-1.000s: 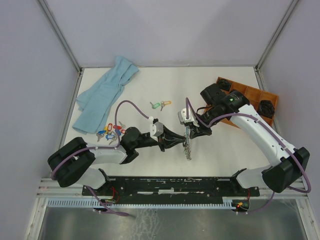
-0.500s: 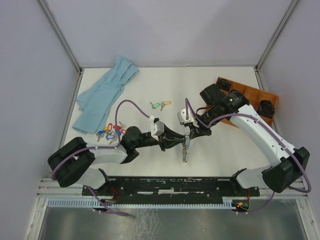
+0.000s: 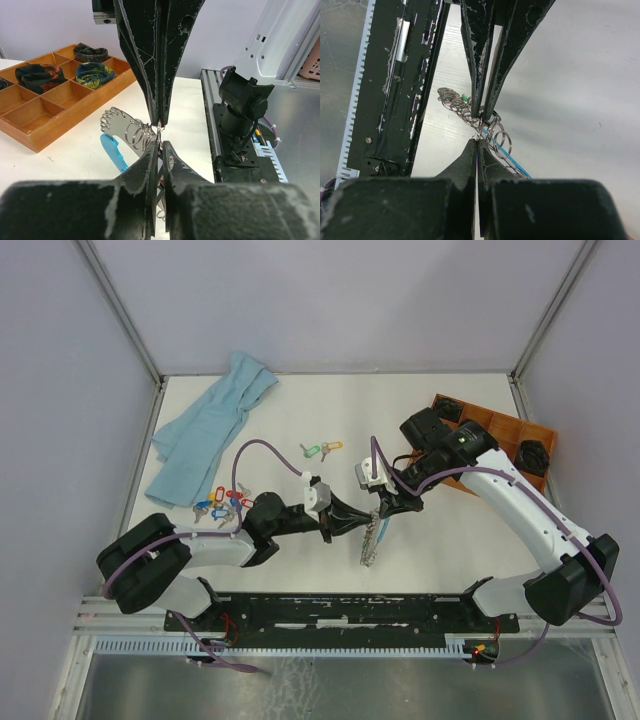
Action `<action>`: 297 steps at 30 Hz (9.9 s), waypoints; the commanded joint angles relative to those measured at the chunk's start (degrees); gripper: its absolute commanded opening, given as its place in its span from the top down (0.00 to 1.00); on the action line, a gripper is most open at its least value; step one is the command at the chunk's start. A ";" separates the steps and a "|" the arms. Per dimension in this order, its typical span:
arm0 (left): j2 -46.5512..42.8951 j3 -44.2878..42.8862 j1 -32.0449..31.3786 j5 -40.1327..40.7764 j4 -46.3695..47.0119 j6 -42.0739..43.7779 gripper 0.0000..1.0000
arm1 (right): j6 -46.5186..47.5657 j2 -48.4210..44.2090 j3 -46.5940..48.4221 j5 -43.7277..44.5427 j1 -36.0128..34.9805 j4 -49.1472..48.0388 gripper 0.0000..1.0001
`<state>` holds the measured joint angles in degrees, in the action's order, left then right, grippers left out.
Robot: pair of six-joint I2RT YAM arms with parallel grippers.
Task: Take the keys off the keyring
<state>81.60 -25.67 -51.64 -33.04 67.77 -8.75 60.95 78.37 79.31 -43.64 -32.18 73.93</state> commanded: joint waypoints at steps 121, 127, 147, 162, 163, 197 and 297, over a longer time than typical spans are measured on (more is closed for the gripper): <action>-11.93 -7.00 28.45 40.89 -39.57 -27.46 0.00 | -39.37 -10.43 -15.08 -19.95 27.42 -36.81 0.99; -26.61 5.07 28.55 34.11 -33.76 -28.06 0.01 | -26.99 -10.18 -13.10 -17.85 27.37 -25.58 0.99; -36.21 14.60 28.52 20.41 -27.77 -32.21 0.01 | -10.03 -9.59 -15.91 -18.33 25.41 -12.48 0.99; -38.51 15.29 28.51 19.77 -28.11 -31.53 0.00 | -10.75 -6.89 -13.39 3.01 28.26 -6.79 0.95; -38.80 15.34 28.51 19.73 -28.13 -31.58 0.00 | -11.18 -7.67 -14.23 4.55 28.23 -7.32 0.95; -44.89 14.60 28.52 17.35 -31.11 -34.14 0.00 | -15.21 -15.83 -24.46 22.36 33.85 -12.75 0.87; -47.34 -35.06 28.47 23.41 -85.79 -10.32 0.01 | -76.88 -25.89 7.97 10.48 40.18 -28.04 0.00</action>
<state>34.87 -60.36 -23.22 -9.34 -18.48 -20.95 -16.45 53.34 87.24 -32.75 7.68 48.10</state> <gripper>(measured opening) 0.994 0.999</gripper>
